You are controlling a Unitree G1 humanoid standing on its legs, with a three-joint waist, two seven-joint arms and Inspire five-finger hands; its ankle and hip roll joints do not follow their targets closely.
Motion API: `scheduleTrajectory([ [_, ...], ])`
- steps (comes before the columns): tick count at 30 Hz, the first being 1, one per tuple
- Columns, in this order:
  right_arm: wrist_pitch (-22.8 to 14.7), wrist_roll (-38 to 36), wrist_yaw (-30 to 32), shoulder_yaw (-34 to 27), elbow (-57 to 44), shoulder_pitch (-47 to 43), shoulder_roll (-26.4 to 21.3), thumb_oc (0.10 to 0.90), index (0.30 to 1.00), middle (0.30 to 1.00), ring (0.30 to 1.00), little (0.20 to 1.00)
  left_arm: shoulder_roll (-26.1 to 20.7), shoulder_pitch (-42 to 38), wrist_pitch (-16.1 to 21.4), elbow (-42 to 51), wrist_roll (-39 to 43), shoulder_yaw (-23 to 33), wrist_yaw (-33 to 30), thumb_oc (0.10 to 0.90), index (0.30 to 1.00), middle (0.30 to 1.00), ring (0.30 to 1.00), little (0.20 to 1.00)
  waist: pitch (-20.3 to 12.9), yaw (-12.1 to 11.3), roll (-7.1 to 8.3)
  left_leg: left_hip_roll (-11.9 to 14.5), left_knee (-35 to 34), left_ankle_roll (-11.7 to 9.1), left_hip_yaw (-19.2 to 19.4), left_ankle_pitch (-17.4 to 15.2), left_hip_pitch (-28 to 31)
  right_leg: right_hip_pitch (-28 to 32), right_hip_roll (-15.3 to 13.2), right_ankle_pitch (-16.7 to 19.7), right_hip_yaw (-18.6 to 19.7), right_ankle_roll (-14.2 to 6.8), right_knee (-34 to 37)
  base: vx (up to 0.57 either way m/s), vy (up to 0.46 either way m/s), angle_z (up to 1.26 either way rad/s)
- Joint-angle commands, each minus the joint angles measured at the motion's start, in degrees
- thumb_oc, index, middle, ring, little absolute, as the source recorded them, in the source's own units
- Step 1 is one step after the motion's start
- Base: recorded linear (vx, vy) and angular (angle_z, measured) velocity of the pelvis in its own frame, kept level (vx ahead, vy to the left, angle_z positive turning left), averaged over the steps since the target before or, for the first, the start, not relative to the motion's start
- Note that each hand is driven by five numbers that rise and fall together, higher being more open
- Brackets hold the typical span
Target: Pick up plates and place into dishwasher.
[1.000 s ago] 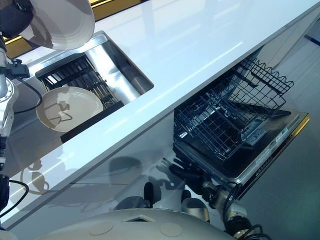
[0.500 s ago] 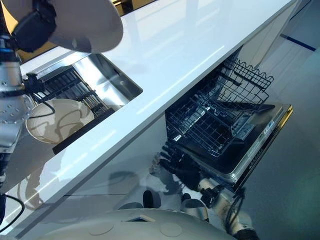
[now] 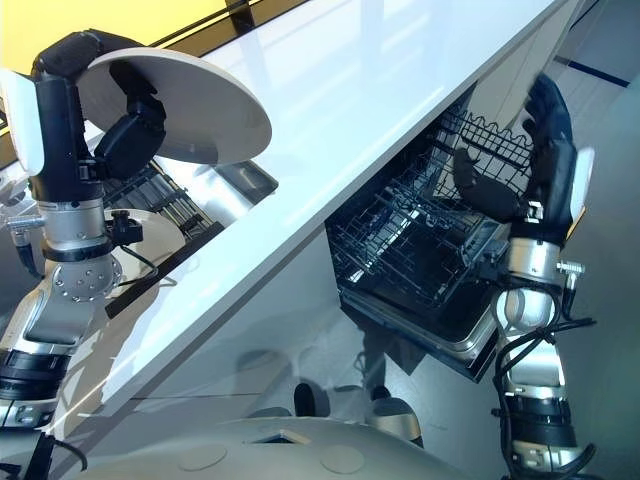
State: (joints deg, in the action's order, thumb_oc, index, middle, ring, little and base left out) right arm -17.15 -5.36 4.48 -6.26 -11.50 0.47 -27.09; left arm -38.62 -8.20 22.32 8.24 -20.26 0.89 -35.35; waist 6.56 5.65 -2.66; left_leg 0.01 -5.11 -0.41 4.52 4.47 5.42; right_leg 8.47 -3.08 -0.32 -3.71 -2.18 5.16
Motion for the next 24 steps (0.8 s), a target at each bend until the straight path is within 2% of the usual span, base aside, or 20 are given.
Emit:
scheduleTrajectory([
  [1, 0.89, -7.61, -11.39, 1.01, -4.69, -6.90, -3.18, 0.800, 0.900, 0.900, 0.900, 0.900, 0.27, -9.38, 0.47, 0.60, 1.28, 1.70, 0.25, 0.100, 0.300, 0.300, 0.300, 0.200, -2.90, -1.92, -0.31, -2.12, 0.11, 1.73, -0.71, -7.92, 1.31, -4.53, 3.53, -5.75, -2.07, -0.90, -5.89, -0.02, -0.035, 0.06],
  [5, 3.09, -9.77, -13.38, 4.99, -2.95, -12.83, -4.56, 0.800, 0.900, 0.900, 0.900, 0.900, 2.37, -10.42, 0.99, -3.01, 0.93, -1.07, 1.10, 0.100, 0.300, 0.300, 0.300, 0.200, -3.15, -3.22, 0.61, -2.02, 0.11, 1.35, -1.32, -7.61, 1.15, -3.98, 3.46, -5.51, -3.75, -0.72, -5.27, -0.01, -0.048, 0.08],
  [9, 2.55, -9.92, -12.15, 7.89, -1.44, -17.78, -4.06, 0.800, 0.900, 0.900, 0.900, 0.900, 3.45, -12.52, 1.14, -6.47, 0.79, -3.45, 1.29, 0.100, 0.300, 0.300, 0.300, 0.200, -3.41, -3.98, 0.85, -1.86, 0.11, 1.12, -1.74, -7.36, 1.08, -3.43, 3.48, -5.52, -4.47, -0.61, -4.98, 0.01, -0.046, 0.18],
  [15, 1.67, -11.79, -9.43, 9.50, -1.31, -21.72, -1.88, 0.800, 0.900, 0.900, 0.900, 0.900, 4.25, -15.35, 0.56, -8.82, 1.18, -5.88, 1.36, 0.100, 0.300, 0.300, 0.300, 0.200, -3.81, -4.18, 0.73, -1.79, 0.11, 1.05, -2.31, -7.32, 1.30, -2.77, 3.49, -5.38, -4.32, -0.60, -4.46, 0.02, -0.033, 0.14],
  [19, 1.57, -14.52, -6.48, 10.59, -1.67, -23.54, 1.52, 0.800, 0.900, 0.900, 0.900, 0.900, 5.56, -15.96, 0.46, -9.00, 2.29, -6.99, 2.53, 0.100, 0.300, 0.300, 0.300, 0.200, -4.13, -4.55, 0.55, -1.67, 0.11, 1.01, -2.45, -7.50, 1.73, -2.26, 3.56, -5.43, -4.41, -0.62, -4.29, 0.03, -0.029, 0.07],
  [21, 2.82, -15.86, -6.89, 11.00, -1.86, -23.75, 2.82, 0.800, 0.900, 0.900, 0.900, 0.900, 6.16, -15.75, 0.55, -8.83, 2.39, -7.26, 2.76, 0.100, 0.300, 0.300, 0.300, 0.200, -4.20, -4.66, 0.48, -1.64, 0.11, 1.00, -2.48, -7.57, 1.88, -2.14, 3.61, -5.51, -4.44, -0.60, -4.32, 0.04, -0.016, 0.03],
  [24, 7.61, -20.84, -8.88, 12.43, -1.73, -24.14, 4.41, 0.800, 0.900, 0.900, 0.900, 0.900, 6.84, -15.50, 0.38, -8.55, 1.95, -7.81, 3.14, 0.100, 0.300, 0.300, 0.300, 0.200, -4.32, -4.82, 0.47, -1.56, 0.11, 0.98, -2.40, -7.56, 2.06, -2.01, 3.76, -5.77, -4.63, -0.47, -4.58, 0.03, -0.014, 0.02],
])
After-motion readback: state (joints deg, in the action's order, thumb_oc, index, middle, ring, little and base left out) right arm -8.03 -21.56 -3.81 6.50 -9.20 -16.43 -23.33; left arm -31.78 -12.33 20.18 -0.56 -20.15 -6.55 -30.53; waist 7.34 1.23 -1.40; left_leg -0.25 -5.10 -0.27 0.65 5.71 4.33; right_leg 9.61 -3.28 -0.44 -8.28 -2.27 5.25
